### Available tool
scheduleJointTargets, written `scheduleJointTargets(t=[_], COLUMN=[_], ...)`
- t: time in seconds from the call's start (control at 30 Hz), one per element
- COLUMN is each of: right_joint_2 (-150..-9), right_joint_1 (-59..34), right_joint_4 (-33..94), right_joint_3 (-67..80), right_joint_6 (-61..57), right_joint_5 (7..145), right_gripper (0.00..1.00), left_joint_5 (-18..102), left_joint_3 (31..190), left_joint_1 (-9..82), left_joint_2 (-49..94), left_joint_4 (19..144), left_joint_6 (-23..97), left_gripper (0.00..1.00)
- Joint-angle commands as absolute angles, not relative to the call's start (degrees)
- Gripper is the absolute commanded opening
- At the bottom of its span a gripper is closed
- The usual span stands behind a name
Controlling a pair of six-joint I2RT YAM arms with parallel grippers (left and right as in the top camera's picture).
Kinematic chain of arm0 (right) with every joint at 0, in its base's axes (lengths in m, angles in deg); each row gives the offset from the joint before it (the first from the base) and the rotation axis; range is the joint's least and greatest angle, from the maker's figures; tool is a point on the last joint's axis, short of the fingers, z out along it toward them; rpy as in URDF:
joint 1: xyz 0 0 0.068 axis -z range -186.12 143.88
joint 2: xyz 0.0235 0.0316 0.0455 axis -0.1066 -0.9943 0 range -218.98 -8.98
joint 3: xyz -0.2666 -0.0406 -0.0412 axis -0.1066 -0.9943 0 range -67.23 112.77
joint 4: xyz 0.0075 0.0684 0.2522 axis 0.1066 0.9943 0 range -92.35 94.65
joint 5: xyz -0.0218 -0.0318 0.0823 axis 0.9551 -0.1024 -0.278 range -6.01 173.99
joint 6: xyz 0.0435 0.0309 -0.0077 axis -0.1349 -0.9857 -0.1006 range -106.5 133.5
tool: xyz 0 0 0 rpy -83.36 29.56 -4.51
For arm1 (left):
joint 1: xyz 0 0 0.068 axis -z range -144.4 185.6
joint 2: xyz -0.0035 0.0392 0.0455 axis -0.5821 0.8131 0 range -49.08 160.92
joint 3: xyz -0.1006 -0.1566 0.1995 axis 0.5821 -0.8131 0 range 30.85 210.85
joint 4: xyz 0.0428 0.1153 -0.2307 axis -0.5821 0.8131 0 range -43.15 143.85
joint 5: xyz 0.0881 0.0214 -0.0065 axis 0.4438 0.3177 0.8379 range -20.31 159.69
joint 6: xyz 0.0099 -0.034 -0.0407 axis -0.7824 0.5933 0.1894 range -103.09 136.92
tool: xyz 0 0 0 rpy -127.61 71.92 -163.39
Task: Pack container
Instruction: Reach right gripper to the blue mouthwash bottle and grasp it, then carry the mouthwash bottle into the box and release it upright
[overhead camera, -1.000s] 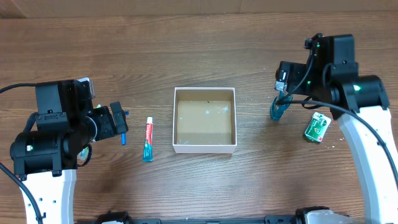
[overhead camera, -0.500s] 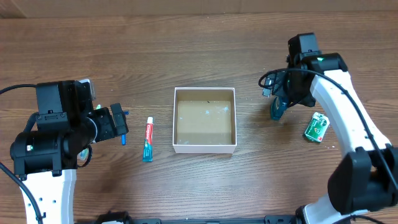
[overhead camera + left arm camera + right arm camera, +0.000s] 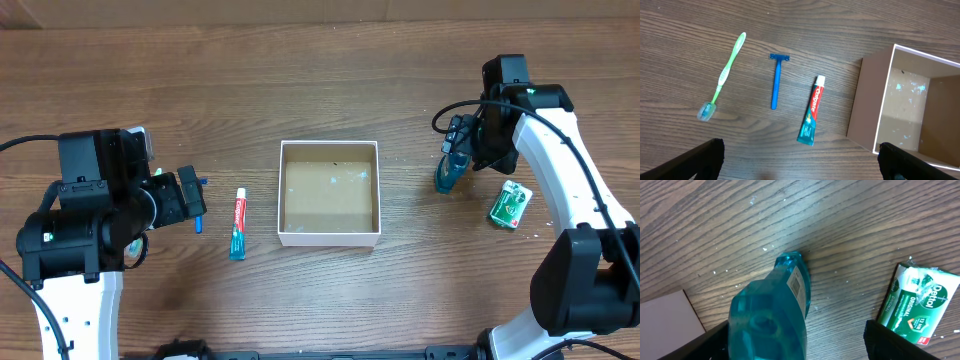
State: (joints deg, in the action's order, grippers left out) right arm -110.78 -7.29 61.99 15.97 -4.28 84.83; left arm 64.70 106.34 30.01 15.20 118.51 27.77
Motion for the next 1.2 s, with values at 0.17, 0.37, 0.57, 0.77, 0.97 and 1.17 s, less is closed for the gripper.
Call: scheduleJointTargets(t=[0.17, 0.37, 0.57, 0.77, 0.97, 1.17], right_joint_2=[-110.5, -110.5, -110.5, -110.4, -104.3, -99.6], right_joint_1=[-8.5, -8.8, -8.8, -8.8, -13.3, -29.3], right_joint_4=[62.1, 62.6, 62.6, 62.5, 67.5, 77.0], right_joint_3=[17.4, 17.4, 17.4, 17.6, 27.4, 44.5], right_joint_6=[-2.8, -2.8, -2.6, -2.6, -1.3, -3.2], right_joint_5=[85.1, 85.1, 85.1, 85.1, 85.2, 89.1], right_gripper=[0.7, 0.46, 0.36, 0.2, 0.05, 0.04], left_joint_5=[63.9, 63.9, 63.9, 63.9, 63.9, 63.9], left_joint_3=[108.0, 108.0, 108.0, 108.0, 108.0, 108.0], left_joint_1=[30.5, 30.5, 30.5, 30.5, 30.5, 30.5], left_joint_2=[15.4, 15.4, 15.4, 15.4, 15.4, 15.4], left_joint_4=[118.6, 118.6, 118.6, 118.6, 118.6, 118.6], left_joint_6=[28.5, 28.5, 28.5, 28.5, 28.5, 28.5], left_gripper=[1.0, 1.0, 1.0, 1.0, 1.0, 1.0])
